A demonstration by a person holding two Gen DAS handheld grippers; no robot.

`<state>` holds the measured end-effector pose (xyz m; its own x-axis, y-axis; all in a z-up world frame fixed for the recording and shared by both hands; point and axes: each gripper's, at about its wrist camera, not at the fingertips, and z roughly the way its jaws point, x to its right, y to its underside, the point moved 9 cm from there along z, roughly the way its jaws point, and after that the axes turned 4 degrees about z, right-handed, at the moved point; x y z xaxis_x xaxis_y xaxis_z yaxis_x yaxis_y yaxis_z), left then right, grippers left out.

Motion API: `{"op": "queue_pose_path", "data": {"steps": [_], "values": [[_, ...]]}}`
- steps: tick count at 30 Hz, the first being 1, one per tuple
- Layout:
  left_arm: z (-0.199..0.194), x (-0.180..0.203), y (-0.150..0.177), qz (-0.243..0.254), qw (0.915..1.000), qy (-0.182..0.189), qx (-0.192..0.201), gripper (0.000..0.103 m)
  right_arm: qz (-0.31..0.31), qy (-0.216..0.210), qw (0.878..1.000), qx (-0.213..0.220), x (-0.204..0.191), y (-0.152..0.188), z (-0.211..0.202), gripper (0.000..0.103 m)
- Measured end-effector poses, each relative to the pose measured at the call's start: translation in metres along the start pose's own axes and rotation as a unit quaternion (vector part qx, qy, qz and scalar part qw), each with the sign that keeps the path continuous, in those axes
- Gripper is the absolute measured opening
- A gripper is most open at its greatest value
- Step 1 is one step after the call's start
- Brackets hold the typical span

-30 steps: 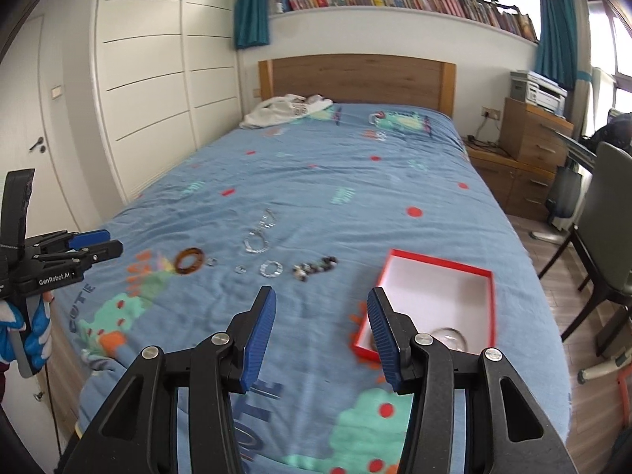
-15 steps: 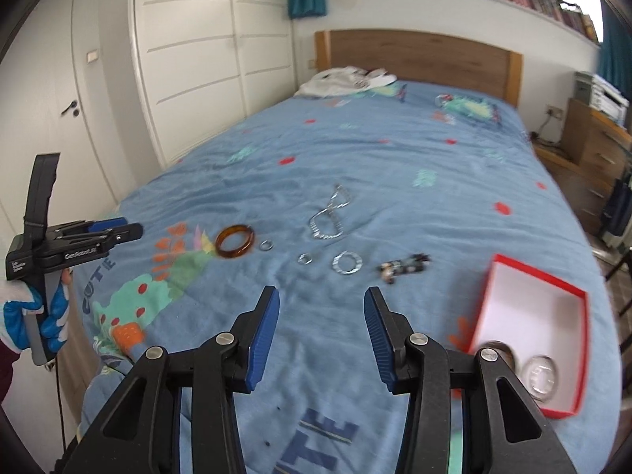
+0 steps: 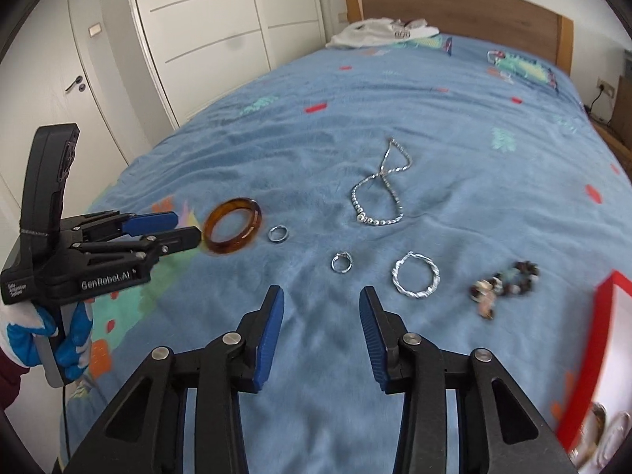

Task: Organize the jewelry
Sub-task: 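Move both tools back toward the amber bangle and small silver ring, then grasp the amber bangle with left tool while right tool grasps small ring, then carry the amber bangle and ring over the red box with both tools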

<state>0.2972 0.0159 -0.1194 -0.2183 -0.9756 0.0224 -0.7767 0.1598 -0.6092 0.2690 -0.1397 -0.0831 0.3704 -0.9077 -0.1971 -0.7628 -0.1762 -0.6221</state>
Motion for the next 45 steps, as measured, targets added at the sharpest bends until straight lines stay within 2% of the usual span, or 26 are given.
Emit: {"op": "queue_pose_path", "data": {"steps": [5, 18, 20, 22, 23, 24, 25, 27, 35, 45], "values": [[0.029, 0.004, -0.002, 0.018, 0.9997, 0.004, -0.015, 0.045, 0.01, -0.01, 1.0, -0.013, 0.005, -0.007, 0.037, 0.032], [0.069, 0.0, 0.005, 0.03, 0.9989, -0.003, -0.036, 0.044, 0.022, -0.005, 0.999, -0.036, 0.019, -0.008, 0.094, 0.032], [0.07, 0.001, 0.005, 0.032, 0.9989, -0.006, -0.035, 0.043, 0.02, -0.002, 0.999, -0.034, 0.019, -0.009, 0.097, 0.026], [0.07, 0.001, 0.005, 0.032, 0.9989, -0.009, -0.033, 0.036, 0.019, -0.001, 0.999, -0.035, 0.019, -0.009, 0.099, 0.019], [0.069, 0.001, 0.004, 0.031, 0.9989, -0.011, -0.032, 0.034, 0.019, -0.002, 0.999, -0.035, 0.019, -0.009, 0.099, 0.019], [0.068, 0.001, 0.004, 0.032, 0.9989, -0.012, -0.032, 0.026, 0.018, -0.003, 0.999, -0.035, 0.018, -0.009, 0.1, 0.019], [0.067, 0.002, 0.003, 0.034, 0.9988, -0.014, -0.031, 0.017, 0.017, -0.003, 0.999, -0.035, 0.017, -0.009, 0.099, 0.019], [0.065, 0.005, 0.002, 0.041, 0.9984, -0.023, -0.031, 0.01, 0.016, -0.003, 0.999, -0.034, 0.015, -0.01, 0.098, 0.019], [0.043, 0.003, 0.001, 0.032, 0.9987, -0.034, -0.023, 0.009, 0.019, -0.01, 0.999, -0.024, 0.005, -0.006, 0.072, 0.019], [-0.02, 0.004, 0.004, 0.011, 0.9991, -0.04, 0.008, 0.009, 0.017, -0.002, 1.0, 0.004, -0.006, 0.003, 0.007, 0.019]]}}
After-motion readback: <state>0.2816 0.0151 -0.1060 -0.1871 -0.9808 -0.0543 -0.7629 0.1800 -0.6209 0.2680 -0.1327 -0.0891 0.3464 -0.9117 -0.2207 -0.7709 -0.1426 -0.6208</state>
